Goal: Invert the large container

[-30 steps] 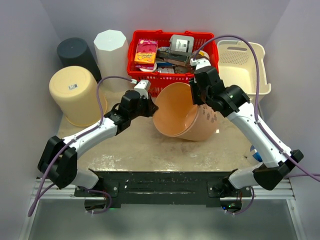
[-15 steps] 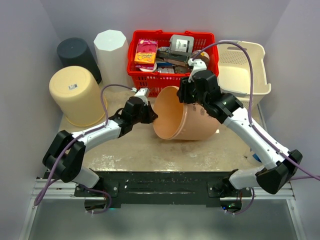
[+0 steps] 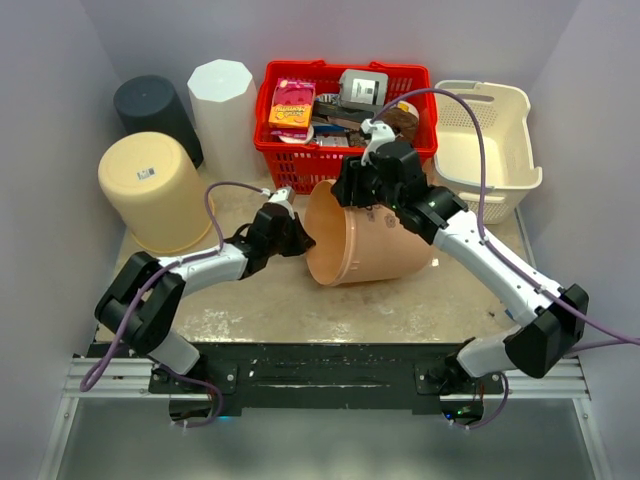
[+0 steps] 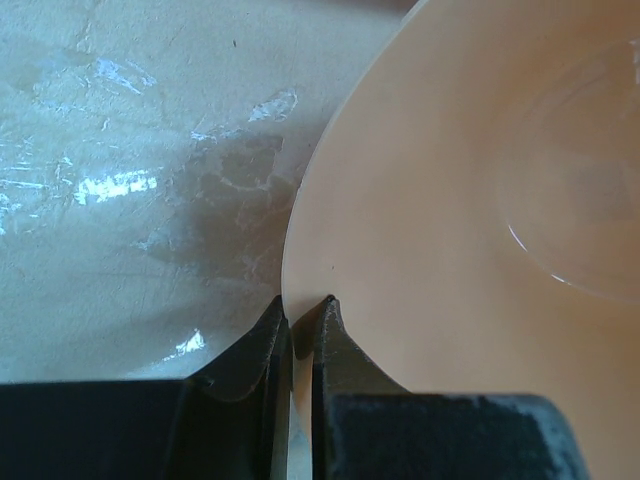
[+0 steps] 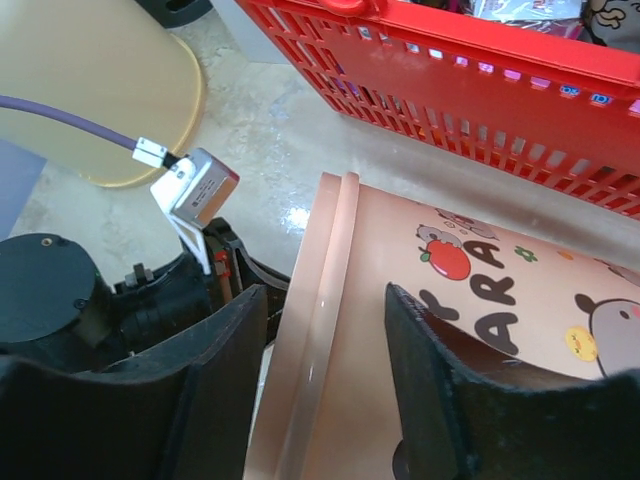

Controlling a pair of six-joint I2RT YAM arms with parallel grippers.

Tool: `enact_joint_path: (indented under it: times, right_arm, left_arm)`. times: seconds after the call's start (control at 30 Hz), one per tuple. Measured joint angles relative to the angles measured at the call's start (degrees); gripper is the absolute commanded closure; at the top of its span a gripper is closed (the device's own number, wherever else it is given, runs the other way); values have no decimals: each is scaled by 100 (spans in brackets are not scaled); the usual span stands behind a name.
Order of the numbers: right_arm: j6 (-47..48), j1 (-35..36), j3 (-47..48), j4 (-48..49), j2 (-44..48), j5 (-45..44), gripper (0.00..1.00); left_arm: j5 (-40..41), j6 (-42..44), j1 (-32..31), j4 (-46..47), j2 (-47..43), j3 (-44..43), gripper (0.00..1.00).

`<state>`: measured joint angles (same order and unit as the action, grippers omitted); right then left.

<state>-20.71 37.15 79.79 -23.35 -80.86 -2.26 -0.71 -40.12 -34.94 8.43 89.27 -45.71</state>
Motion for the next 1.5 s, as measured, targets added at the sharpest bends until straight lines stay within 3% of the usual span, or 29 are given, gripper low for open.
enact_joint_path:
  times: [0.03,0.13,0.47,0.8,0.93,1.07,1.27,1.5]
  right_arm:
    - [-2,2,11,22,-24,35,33]
    - [11,7,98,-20,-57,74,19]
    - [168,52,470,-905,142,-210,13]
    - [-225,-28,225,-1775,1510,-922,17]
    - [-376,-225,-201,-2020,1652,-903,28]
    - [-398,-413,-780,-1921,1471,-693,29]
    - [-365,-662,-997,-1727,1215,-415,29]
    - [-243,-785,-999,-1405,918,-278,30]
  left_arm:
    - [7,-42,0,20,26,9,100]
    - [-7,-140,0,160,140,11,100]
    - [-199,-243,28,828,540,-48,100]
    - [-354,-284,181,1062,778,-85,99]
    - [-363,-282,219,1056,887,-190,87]
    - [-354,-256,225,970,901,-267,83]
    - [-90,-57,295,501,953,-282,68]
    - [232,393,293,-129,986,-282,41]
